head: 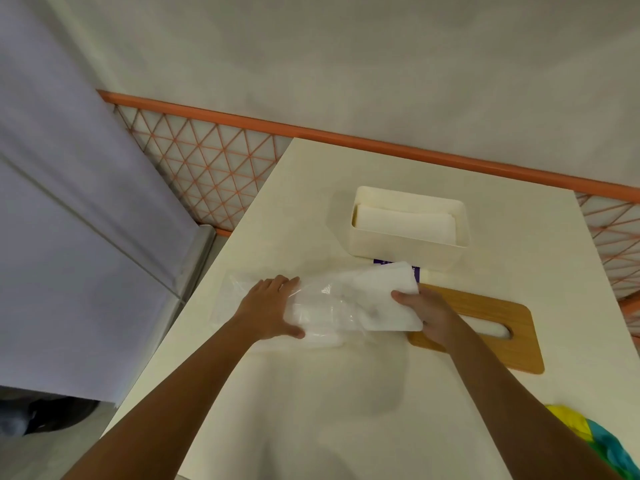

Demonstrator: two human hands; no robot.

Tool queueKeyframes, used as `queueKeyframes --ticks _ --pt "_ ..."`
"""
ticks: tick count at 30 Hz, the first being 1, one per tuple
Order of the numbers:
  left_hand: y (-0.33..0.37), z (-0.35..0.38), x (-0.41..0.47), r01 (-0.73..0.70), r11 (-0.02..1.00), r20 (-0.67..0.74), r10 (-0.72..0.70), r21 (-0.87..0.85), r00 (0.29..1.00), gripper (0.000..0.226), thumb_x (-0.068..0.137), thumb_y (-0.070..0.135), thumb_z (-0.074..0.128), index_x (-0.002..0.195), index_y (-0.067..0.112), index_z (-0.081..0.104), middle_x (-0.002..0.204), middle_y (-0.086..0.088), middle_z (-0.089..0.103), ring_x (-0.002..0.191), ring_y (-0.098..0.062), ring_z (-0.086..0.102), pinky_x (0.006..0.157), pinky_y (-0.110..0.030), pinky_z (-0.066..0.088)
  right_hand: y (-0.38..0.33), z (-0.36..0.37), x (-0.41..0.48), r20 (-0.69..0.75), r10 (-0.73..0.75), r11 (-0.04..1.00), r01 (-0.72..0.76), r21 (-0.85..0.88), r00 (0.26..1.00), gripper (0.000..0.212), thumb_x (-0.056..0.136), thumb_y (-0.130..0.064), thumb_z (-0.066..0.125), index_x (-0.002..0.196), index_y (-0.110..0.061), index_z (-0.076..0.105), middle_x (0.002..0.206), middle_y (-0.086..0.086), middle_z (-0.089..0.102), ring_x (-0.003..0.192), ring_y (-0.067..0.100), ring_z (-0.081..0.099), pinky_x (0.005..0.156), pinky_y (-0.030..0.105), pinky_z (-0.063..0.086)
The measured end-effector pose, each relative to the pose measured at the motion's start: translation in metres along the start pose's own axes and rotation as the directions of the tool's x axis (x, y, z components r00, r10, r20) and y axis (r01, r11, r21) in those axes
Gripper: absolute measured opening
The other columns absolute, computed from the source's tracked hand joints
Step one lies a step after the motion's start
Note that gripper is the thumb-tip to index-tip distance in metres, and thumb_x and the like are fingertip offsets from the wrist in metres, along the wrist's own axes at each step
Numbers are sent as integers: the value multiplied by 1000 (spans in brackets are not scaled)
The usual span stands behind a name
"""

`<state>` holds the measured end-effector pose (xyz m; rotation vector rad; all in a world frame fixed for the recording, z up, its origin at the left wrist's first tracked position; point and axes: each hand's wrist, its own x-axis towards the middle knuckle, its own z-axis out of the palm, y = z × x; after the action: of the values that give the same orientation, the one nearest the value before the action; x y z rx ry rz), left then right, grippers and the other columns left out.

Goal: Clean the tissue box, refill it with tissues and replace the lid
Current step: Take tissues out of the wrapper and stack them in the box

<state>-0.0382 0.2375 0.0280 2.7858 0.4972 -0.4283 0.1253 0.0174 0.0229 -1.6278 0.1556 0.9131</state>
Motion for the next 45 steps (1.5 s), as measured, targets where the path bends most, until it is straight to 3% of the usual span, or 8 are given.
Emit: queueKeyframes --ticks 8,12,17,21,25,27,37,45 --pt "16 -26 9 54 998 202 -55 12 978 132 48 87 56 150 18 7 158 0 -7 146 -23 -10 119 -46 -4 -16 -60 -19 -135 -66 998 67 7 989 48 80 -13 69 125 -9 53 124 13 59 111 33 56 98 50 46" --pt "46 -42 22 109 953 111 -81 -283 991 99 74 72 51 150 20 14 158 4 4 147 -25 5 119 -44 10 -29 -90 -30 -219 -120 991 130 33 968 49 81 -14 67 128 -9 52 121 11 58 111 30 54 97 44 45" --pt "92 -58 46 68 762 -4 -92 -644 996 73 87 51 54 147 19 28 151 -1 29 137 -19 33 108 -31 30 -48 -117 -45 -240 -187 969 219 115 953 40 82 -12 66 121 -12 54 107 7 63 96 25 59 89 42 48" --pt "122 -69 65 148 506 102 -117 -850 988 67 87 46 57 143 19 34 143 -1 44 130 -19 43 111 -32 33 -64 -127 -47 -223 -215 958 250 139 951 41 81 -18 68 120 -16 55 114 9 64 102 28 61 87 42 50" --pt "143 -74 75 201 236 201 -21 -951 979 31 91 25 54 120 13 53 113 -2 60 96 -15 59 77 -26 50 -74 -120 -44 -166 -260 947 285 146 951 36 83 -14 64 118 -16 55 110 6 65 99 23 61 82 39 51" --pt "147 -76 80 215 171 211 -36 -962 977 35 91 19 53 125 11 52 112 -4 60 98 -19 58 72 -29 50 -75 -114 -42 -130 -262 948 281 151 956 31 85 -13 62 114 -16 55 106 5 65 96 22 62 76 36 52" --pt "127 -92 117 56 337 -26 -232 -940 972 36 92 7 47 127 10 48 126 -9 55 102 -23 51 86 -32 41 -98 -86 1 -64 -293 953 296 61 954 35 90 -1 49 123 -12 52 121 10 60 108 28 58 95 42 47" --pt "111 -103 165 66 485 -81 -276 -872 958 37 93 14 51 129 7 47 128 -11 56 115 -29 53 100 -42 46 -138 -71 58 -191 -304 952 287 -110 933 39 89 -6 54 128 -10 51 128 13 56 115 32 54 101 48 44"
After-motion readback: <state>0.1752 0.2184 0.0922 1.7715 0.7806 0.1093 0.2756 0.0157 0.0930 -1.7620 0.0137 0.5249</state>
